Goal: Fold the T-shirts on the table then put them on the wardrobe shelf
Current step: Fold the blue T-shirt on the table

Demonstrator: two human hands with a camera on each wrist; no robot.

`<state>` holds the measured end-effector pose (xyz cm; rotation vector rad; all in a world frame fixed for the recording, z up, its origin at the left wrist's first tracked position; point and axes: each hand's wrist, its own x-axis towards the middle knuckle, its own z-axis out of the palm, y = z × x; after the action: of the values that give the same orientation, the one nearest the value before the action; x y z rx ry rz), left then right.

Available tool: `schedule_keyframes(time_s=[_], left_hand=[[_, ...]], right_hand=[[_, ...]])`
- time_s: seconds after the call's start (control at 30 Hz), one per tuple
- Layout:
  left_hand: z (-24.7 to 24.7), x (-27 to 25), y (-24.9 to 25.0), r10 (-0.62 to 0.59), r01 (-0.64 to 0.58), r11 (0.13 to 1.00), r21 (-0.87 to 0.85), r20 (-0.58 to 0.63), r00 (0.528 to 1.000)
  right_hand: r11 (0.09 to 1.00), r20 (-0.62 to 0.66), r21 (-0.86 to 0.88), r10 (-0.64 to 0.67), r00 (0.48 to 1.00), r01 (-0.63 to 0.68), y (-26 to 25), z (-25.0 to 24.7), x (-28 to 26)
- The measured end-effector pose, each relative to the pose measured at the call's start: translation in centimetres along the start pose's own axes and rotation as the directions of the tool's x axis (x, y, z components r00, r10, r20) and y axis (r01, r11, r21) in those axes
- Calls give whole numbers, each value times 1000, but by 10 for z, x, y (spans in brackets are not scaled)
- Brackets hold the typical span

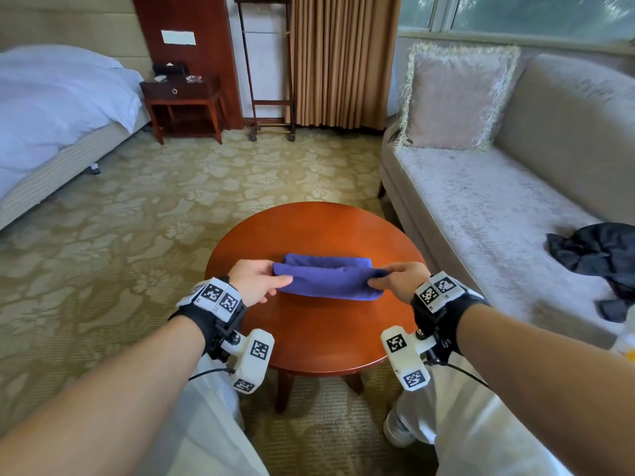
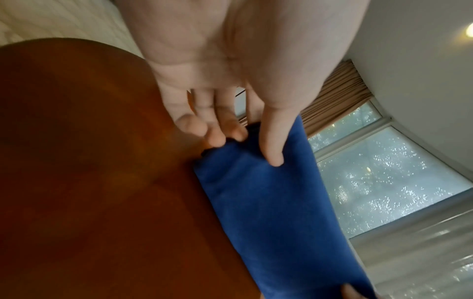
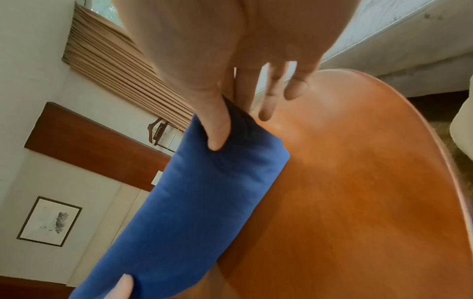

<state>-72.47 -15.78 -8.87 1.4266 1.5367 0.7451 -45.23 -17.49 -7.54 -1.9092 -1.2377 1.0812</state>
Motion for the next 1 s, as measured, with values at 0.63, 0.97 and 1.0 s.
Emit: schedule_keyframes(time_s=[0.63,0.97,1.0], left_hand=[[21,76,-8,27,32,941,338,-168,985],[30,100,-12,-273,312,909,275,-172,947],[29,101,-11,-309,342,910,236,-165,937]], right_hand=[[985,-119,-129,95,988,-110,-2,30,75],[928,-91,-223,285,954,-298,-7,35,93],[928,-56,-228,288,956,-294,-8,34,92]])
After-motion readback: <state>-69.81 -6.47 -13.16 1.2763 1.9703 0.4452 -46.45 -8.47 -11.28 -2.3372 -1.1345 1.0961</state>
